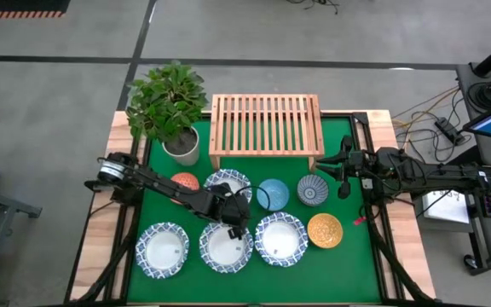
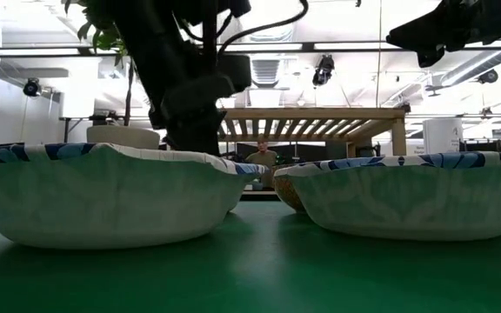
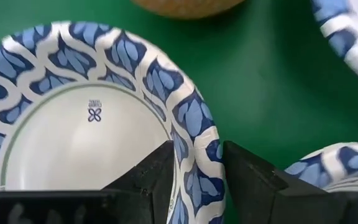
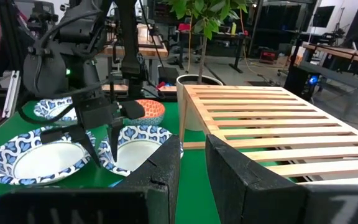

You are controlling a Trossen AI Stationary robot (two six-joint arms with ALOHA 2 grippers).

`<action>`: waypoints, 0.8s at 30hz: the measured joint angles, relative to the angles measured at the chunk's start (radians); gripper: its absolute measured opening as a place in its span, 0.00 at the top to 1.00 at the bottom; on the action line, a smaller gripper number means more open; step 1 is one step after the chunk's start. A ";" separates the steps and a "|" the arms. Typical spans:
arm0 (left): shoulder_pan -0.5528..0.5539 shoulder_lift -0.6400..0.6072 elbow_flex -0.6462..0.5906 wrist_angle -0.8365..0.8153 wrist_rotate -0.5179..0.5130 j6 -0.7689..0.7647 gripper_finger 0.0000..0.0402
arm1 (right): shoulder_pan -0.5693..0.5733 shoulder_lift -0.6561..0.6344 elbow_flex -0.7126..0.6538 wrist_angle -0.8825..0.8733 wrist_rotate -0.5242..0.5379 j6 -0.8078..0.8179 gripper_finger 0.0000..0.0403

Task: Place and stack bowls onto a shelf
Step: Put the blue/white bowl on the shelf

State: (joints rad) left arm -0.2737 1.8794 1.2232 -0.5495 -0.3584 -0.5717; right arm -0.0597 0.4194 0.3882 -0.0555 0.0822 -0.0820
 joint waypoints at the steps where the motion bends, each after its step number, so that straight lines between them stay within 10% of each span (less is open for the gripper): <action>1: 0.000 0.005 0.000 0.000 0.000 -0.003 0.70 | 0.000 0.000 0.000 0.000 0.000 0.001 0.83; 14: 0.000 0.013 0.000 -0.001 -0.010 -0.005 0.97 | 0.000 0.000 0.000 0.000 0.034 -0.008 0.83; 24: -0.007 0.005 0.067 -0.132 0.004 0.005 1.00 | 0.000 0.000 0.000 0.000 0.034 -0.009 0.83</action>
State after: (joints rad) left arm -0.2807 1.8843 1.2906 -0.6810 -0.3547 -0.5664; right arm -0.0597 0.4195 0.3882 -0.0555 0.1165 -0.0906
